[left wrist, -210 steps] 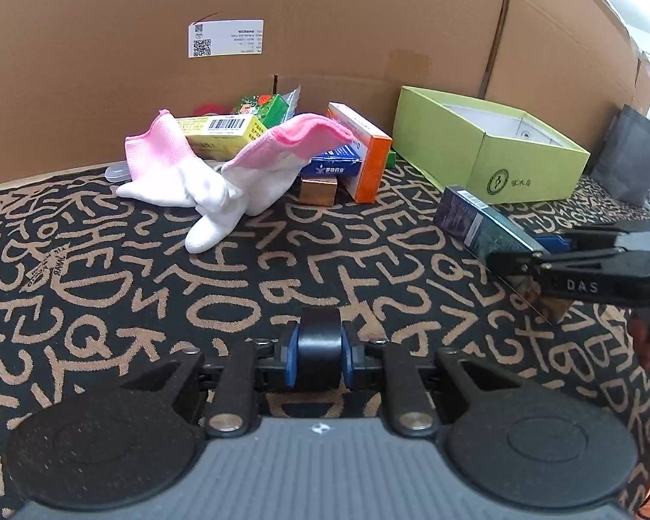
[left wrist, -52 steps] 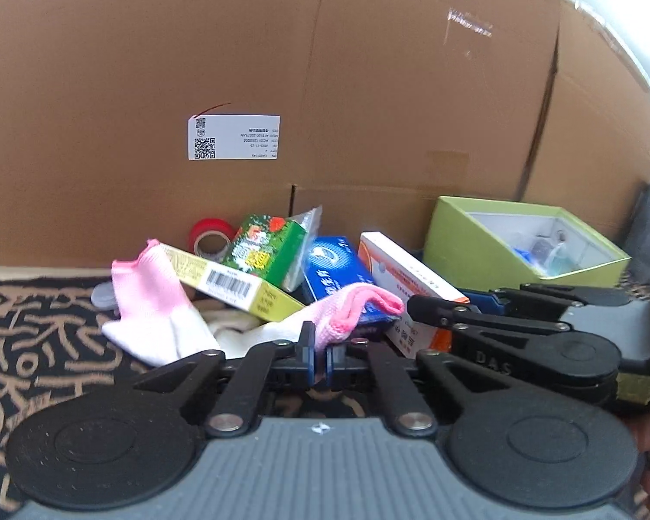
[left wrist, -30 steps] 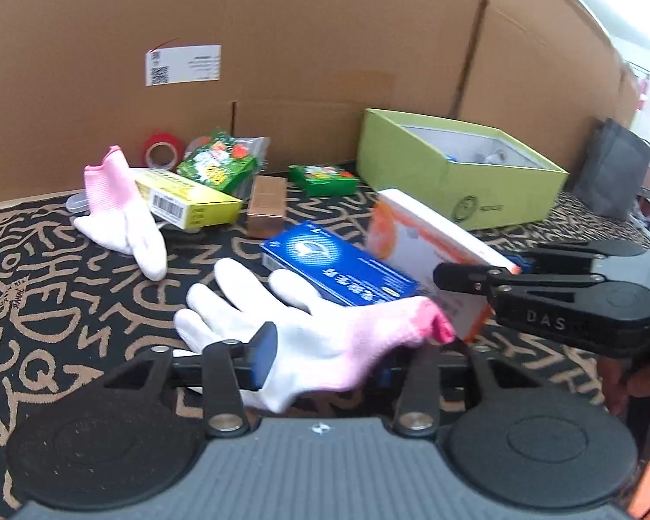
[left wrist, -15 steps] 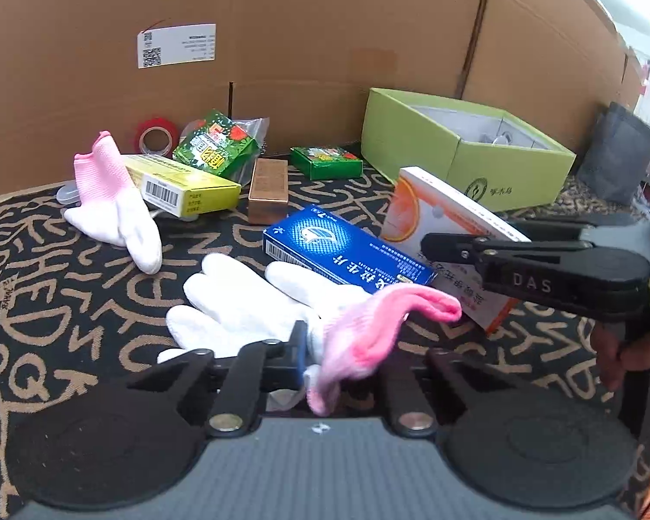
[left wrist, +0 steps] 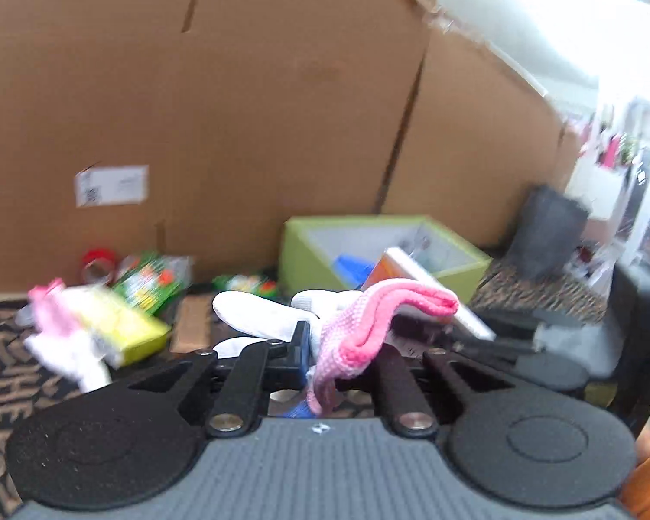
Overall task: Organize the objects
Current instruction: 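Carry the glove and white-orange box over the lime-green box, then open both tools to drop the glove and box into the lime-green box, then move both open tools back to the pile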
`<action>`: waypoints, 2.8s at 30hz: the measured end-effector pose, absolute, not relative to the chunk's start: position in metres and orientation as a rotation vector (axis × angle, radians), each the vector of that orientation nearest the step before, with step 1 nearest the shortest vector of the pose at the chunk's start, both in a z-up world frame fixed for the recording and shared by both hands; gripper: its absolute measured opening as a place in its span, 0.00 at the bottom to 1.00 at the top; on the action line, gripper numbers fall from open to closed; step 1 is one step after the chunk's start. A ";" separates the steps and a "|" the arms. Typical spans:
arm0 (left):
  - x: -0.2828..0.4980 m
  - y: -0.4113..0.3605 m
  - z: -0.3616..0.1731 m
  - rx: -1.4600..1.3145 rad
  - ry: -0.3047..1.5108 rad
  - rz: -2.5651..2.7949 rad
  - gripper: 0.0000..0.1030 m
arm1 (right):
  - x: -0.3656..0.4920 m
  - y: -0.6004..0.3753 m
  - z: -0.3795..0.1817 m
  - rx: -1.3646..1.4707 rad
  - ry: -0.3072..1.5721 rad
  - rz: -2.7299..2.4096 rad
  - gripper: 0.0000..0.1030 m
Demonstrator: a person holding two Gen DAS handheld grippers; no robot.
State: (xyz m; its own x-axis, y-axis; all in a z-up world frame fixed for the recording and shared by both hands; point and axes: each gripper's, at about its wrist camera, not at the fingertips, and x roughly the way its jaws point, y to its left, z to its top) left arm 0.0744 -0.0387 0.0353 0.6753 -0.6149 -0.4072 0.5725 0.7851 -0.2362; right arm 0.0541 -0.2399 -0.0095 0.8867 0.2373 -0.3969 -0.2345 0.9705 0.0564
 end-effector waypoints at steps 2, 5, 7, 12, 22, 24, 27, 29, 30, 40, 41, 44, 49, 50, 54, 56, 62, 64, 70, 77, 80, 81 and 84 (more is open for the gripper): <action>0.082 -0.050 0.047 -0.121 0.486 -0.713 0.08 | 0.051 -0.251 0.000 0.013 0.387 0.230 0.17; 0.094 -0.073 0.062 -0.134 0.467 -0.765 0.08 | 0.051 -0.268 0.015 0.005 0.353 0.189 0.17; 0.103 -0.091 0.069 -0.142 0.467 -0.802 0.08 | 0.051 -0.281 0.023 -0.003 0.330 0.155 0.17; 0.128 -0.141 0.076 -0.158 0.498 -0.872 0.08 | 0.059 -0.316 0.042 -0.040 0.288 0.062 0.17; 0.180 -0.228 0.068 -0.143 0.513 -0.941 0.08 | 0.119 -0.382 0.044 -0.067 0.290 -0.068 0.17; 0.190 -0.241 0.063 -0.145 0.507 -0.936 0.08 | 0.134 -0.391 0.042 -0.085 0.291 -0.090 0.17; 0.204 -0.255 0.052 -0.148 0.514 -0.928 0.08 | 0.154 -0.399 0.032 -0.142 0.294 -0.133 0.17; 0.212 -0.261 0.043 -0.140 0.527 -0.917 0.08 | 0.164 -0.406 0.024 -0.177 0.305 -0.152 0.17; 0.217 -0.265 0.037 -0.131 0.536 -0.907 0.08 | 0.167 -0.409 0.020 -0.182 0.314 -0.153 0.17; 0.227 -0.260 0.006 -0.075 0.536 -0.786 0.79 | 0.192 -0.417 -0.014 -0.172 0.400 -0.101 0.45; 0.225 -0.254 0.007 -0.090 0.524 -0.777 0.81 | 0.189 -0.416 -0.015 -0.181 0.393 -0.101 0.54; 0.228 -0.242 0.011 -0.144 0.536 -0.762 0.84 | 0.177 -0.413 -0.016 -0.187 0.376 -0.105 0.62; 0.230 -0.230 0.015 -0.201 0.547 -0.721 0.84 | 0.165 -0.412 -0.015 -0.124 0.398 -0.058 0.62; 0.228 -0.227 0.016 -0.201 0.540 -0.709 0.84 | 0.163 -0.411 -0.015 -0.111 0.403 -0.038 0.62; 0.221 -0.218 0.020 -0.183 0.529 -0.684 0.84 | 0.154 -0.398 -0.015 -0.084 0.418 0.048 0.62; 0.216 -0.213 0.021 -0.170 0.522 -0.676 0.84 | 0.150 -0.392 -0.015 -0.097 0.419 0.037 0.62; 0.194 -0.202 0.025 -0.114 0.483 -0.648 0.85 | 0.146 -0.392 -0.005 -0.073 0.415 0.013 0.83; 0.184 -0.197 0.026 -0.095 0.475 -0.632 0.87 | 0.138 -0.392 -0.002 -0.072 0.394 -0.002 0.96; 0.160 -0.177 0.022 -0.064 0.522 -0.569 0.95 | 0.114 -0.363 0.021 -0.093 0.339 0.004 1.00; 0.134 -0.147 0.014 -0.055 0.520 -0.501 0.95 | 0.085 -0.343 0.019 -0.073 0.365 0.040 1.00; 0.121 -0.130 0.010 -0.077 0.518 -0.498 0.95 | 0.065 -0.335 0.021 -0.057 0.369 0.058 1.00; 0.115 -0.122 0.008 -0.082 0.510 -0.495 0.95 | 0.060 -0.332 0.021 -0.048 0.371 0.065 1.00; 0.100 -0.097 -0.003 -0.109 0.507 -0.479 0.95 | 0.049 -0.320 0.016 -0.026 0.388 0.087 1.00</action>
